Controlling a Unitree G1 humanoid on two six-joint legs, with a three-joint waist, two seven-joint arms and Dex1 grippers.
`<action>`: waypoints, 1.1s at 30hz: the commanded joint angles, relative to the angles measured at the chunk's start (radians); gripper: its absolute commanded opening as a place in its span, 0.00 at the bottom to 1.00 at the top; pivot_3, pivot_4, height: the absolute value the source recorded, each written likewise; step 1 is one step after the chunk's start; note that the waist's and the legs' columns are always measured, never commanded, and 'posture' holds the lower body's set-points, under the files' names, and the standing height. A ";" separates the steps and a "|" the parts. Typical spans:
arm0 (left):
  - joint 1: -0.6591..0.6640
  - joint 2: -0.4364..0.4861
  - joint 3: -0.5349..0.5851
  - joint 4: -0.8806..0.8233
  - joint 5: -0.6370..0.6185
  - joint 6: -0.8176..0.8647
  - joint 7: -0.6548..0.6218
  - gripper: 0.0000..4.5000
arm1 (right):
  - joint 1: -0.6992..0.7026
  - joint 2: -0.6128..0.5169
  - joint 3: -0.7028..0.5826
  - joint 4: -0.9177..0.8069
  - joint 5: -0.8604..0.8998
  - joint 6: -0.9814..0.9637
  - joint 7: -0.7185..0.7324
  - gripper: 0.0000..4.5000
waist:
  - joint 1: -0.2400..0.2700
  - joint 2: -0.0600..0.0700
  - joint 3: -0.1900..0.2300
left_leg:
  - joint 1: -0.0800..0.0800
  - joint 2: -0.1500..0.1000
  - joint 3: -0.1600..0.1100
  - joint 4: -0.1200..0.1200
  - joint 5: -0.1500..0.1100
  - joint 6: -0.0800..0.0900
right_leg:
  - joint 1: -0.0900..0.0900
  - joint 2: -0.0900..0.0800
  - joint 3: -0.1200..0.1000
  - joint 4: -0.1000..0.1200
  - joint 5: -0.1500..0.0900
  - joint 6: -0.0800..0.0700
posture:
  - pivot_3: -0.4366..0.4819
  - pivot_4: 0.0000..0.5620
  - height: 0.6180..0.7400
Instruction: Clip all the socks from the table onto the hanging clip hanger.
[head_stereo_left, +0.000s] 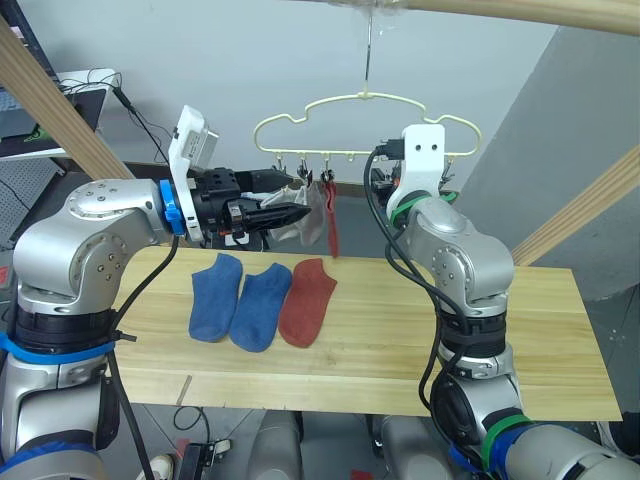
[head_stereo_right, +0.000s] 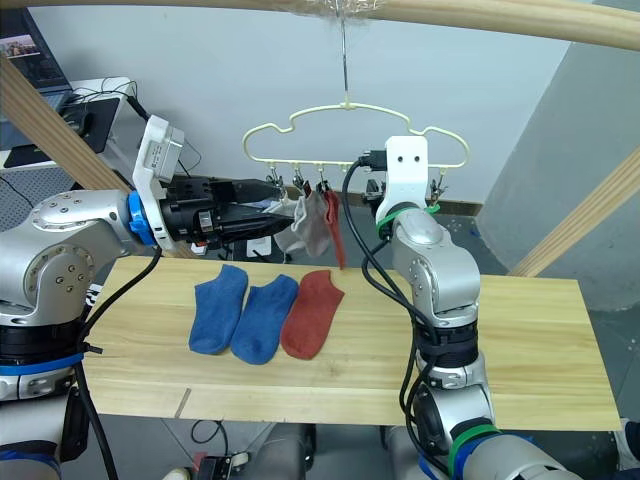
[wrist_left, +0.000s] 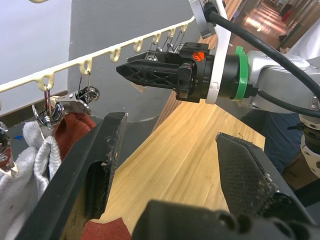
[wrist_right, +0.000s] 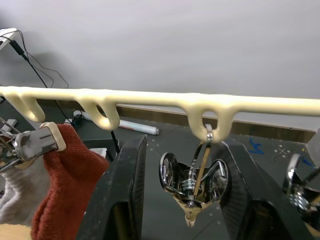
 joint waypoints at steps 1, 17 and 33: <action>-0.002 0.009 0.035 -0.036 -0.016 -0.001 0.004 0.73 | -0.022 0.003 -0.002 -0.020 0.003 -0.029 0.002 0.44 | 0.000 0.000 0.000 | 0.000 0.000 0.000 0.000 0.000 0.000 | 0.000 0.000 0.000 0.000 0.000 0.000 | 0.51 0.51 1.00; 0.011 0.014 0.018 -0.041 -0.002 0.008 0.016 0.73 | -0.024 -0.002 -0.006 -0.014 -0.011 -0.019 -0.021 0.00 | 0.000 0.000 0.000 | 0.000 0.000 0.000 0.000 0.000 0.000 | 0.000 0.000 0.000 0.000 0.000 0.000 | 0.50 0.52 1.00; 0.193 -0.072 -0.244 -0.052 0.253 0.026 0.237 0.84 | -0.029 0.004 -0.014 -0.031 -0.004 -0.003 -0.043 0.00 | -0.001 0.000 0.000 | 0.000 0.000 0.000 0.000 0.000 0.000 | 0.000 0.000 0.001 0.000 0.000 0.000 | 0.47 0.53 1.00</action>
